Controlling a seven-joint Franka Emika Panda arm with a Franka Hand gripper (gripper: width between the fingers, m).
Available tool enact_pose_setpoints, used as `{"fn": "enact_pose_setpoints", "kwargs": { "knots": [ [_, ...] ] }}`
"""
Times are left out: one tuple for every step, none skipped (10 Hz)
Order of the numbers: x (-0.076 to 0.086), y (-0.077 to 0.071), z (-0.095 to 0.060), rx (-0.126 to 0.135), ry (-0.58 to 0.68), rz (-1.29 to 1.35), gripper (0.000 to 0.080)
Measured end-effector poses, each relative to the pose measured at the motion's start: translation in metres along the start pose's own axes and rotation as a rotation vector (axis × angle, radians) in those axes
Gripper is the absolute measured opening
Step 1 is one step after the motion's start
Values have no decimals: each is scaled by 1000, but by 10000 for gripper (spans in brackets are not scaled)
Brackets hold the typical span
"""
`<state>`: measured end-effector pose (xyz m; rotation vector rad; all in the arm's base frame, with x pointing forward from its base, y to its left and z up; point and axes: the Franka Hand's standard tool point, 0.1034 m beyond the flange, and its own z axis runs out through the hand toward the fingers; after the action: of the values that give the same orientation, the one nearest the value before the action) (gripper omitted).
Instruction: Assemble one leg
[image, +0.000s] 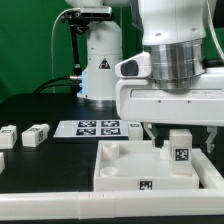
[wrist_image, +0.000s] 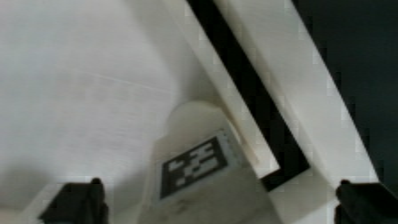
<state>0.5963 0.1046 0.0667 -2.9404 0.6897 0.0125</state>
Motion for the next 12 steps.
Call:
{"fn": "enact_pose_setpoints", "kwargs": {
  "knots": [
    [0, 1, 0, -4, 1, -78, 649],
    [2, 2, 0, -7, 12, -206, 649],
    [3, 2, 0, -9, 14, -288, 649],
    [3, 2, 0, -8, 13, -267, 521],
    [3, 2, 0, -8, 13, -266, 385],
    [3, 2, 0, -8, 13, -266, 385],
    [3, 2, 0, -8, 13, -265, 288],
    [3, 2, 0, -7, 13, -218, 288],
    [3, 2, 0, -4, 17, -198, 288],
    [5, 2, 0, 15, 42, -45, 288],
    [3, 1, 1, 26, 48, 167, 288],
    [1, -1, 1, 31, 47, 316, 288]
  ]
}}
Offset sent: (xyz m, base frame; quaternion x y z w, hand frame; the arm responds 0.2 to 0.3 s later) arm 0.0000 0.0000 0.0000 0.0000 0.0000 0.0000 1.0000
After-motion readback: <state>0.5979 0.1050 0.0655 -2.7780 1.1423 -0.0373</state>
